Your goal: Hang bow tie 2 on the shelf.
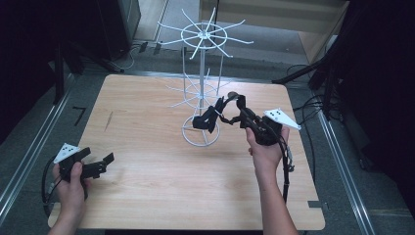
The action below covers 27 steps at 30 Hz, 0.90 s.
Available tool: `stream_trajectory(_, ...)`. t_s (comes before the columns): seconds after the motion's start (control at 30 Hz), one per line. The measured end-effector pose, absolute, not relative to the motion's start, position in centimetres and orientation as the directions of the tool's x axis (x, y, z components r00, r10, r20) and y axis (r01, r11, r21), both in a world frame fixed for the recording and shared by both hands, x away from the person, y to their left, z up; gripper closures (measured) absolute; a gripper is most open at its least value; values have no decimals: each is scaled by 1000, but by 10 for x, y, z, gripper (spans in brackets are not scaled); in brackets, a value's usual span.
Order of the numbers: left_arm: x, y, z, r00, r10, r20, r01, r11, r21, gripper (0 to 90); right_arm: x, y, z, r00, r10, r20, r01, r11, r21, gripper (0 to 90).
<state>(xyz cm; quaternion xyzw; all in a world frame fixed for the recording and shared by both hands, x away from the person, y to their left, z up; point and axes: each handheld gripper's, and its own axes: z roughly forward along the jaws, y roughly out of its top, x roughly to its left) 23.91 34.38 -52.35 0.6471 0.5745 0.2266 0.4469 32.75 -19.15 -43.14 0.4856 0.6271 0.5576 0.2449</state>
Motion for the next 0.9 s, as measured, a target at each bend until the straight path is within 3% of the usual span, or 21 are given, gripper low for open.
stream_trajectory(0.9,239,344,-523,239,946,-220,542,58,838,0,338,-150,-458,-455,862,221,404,-21,914,760)
